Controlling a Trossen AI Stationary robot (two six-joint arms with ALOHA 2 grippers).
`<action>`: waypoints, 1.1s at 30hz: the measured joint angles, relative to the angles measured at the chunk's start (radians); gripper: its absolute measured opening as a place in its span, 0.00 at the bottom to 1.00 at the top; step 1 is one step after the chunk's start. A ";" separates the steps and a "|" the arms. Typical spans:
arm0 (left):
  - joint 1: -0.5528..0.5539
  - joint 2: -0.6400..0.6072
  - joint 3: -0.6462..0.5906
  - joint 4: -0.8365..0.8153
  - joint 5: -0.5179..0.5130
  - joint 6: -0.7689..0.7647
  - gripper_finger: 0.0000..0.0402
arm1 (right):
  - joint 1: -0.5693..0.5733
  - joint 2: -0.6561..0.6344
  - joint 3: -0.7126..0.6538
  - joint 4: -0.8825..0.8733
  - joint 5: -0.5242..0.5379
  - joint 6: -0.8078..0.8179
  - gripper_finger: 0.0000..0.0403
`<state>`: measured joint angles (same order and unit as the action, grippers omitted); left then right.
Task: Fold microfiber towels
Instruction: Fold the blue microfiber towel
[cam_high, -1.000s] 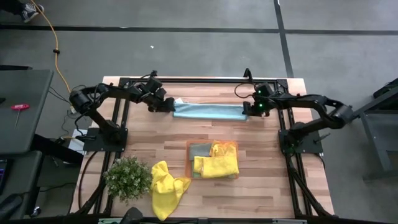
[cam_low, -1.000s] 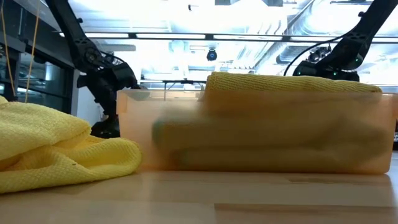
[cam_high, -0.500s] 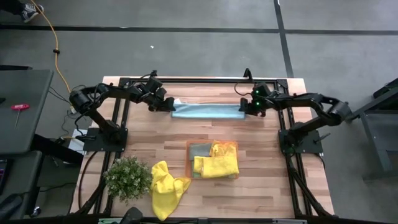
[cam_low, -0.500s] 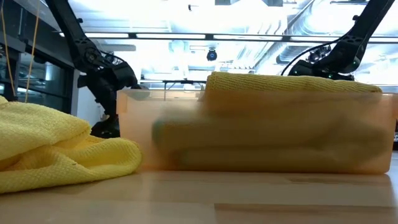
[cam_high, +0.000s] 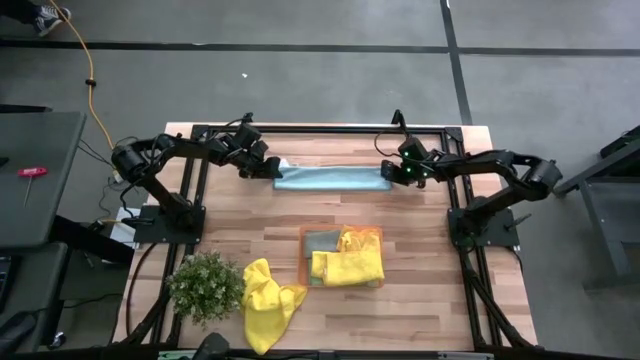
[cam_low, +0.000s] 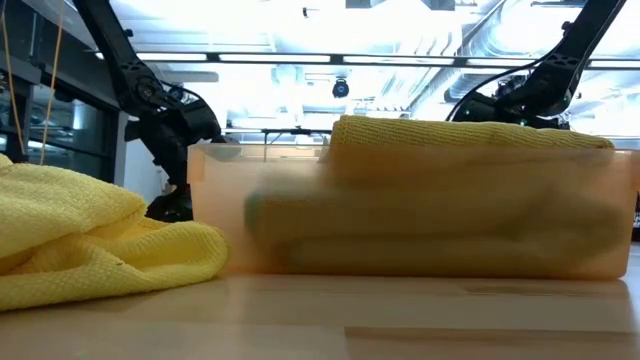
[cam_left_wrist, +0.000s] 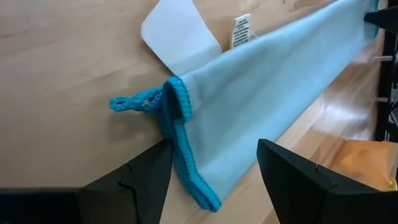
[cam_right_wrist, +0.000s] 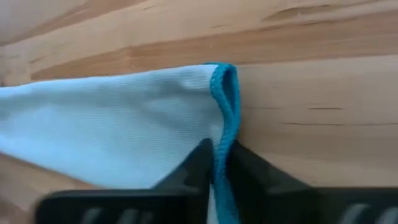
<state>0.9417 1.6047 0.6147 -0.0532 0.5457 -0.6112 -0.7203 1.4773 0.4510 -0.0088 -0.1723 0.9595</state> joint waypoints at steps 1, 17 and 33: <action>0.000 0.000 0.000 0.000 0.000 0.001 0.56 | 0.003 0.001 -0.001 -0.001 0.010 -0.010 0.07; -0.043 0.000 0.000 0.131 -0.040 -0.003 0.56 | -0.052 -0.324 0.064 -0.463 0.078 -0.221 0.00; -0.289 0.002 0.000 0.127 -0.521 0.213 0.03 | -0.049 -0.354 0.185 -0.494 -0.034 -0.210 0.00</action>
<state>0.6531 1.6062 0.6150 0.0734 0.0250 -0.3985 -0.7696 1.1229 0.6360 -0.5032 -0.2066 0.7498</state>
